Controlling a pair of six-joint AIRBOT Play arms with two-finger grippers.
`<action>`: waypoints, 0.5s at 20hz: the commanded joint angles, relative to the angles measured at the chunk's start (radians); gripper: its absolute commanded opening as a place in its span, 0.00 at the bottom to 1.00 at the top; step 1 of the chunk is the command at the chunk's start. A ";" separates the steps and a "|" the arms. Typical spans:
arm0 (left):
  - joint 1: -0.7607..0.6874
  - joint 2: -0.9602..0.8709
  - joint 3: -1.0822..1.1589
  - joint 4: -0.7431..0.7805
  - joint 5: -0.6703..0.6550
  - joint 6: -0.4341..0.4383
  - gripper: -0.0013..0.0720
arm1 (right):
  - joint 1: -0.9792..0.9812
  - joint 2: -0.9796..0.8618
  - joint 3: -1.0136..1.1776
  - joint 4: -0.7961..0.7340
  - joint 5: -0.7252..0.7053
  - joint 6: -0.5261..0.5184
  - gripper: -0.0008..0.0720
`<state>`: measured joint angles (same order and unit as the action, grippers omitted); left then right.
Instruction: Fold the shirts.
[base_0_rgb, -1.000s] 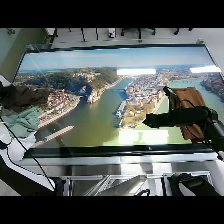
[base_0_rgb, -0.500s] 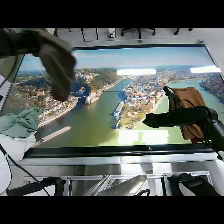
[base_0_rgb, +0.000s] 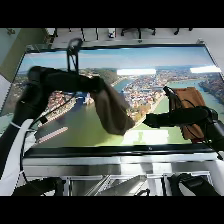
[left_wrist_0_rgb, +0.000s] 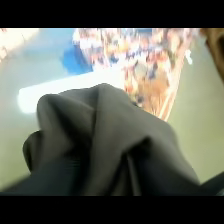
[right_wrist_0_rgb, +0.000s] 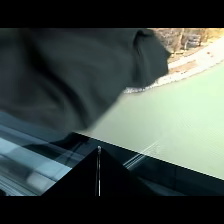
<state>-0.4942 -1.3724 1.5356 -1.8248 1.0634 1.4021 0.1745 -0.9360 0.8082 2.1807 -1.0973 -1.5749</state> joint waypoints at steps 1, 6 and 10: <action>-0.023 -0.051 -0.093 -0.024 0.030 -0.028 0.88 | -0.038 0.000 0.008 0.005 -0.007 0.000 0.05; 0.113 0.023 -0.123 -0.026 0.295 0.032 0.88 | -0.232 0.000 0.087 0.005 -0.088 -0.001 0.54; 0.137 0.231 -0.521 -0.069 0.180 0.028 0.88 | -0.285 -0.099 0.087 0.005 -0.104 -0.045 0.54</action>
<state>-0.3756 -1.2591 1.2472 -1.8610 1.2804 1.4220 -0.0673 -0.9745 0.8864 2.1830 -1.1797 -1.5921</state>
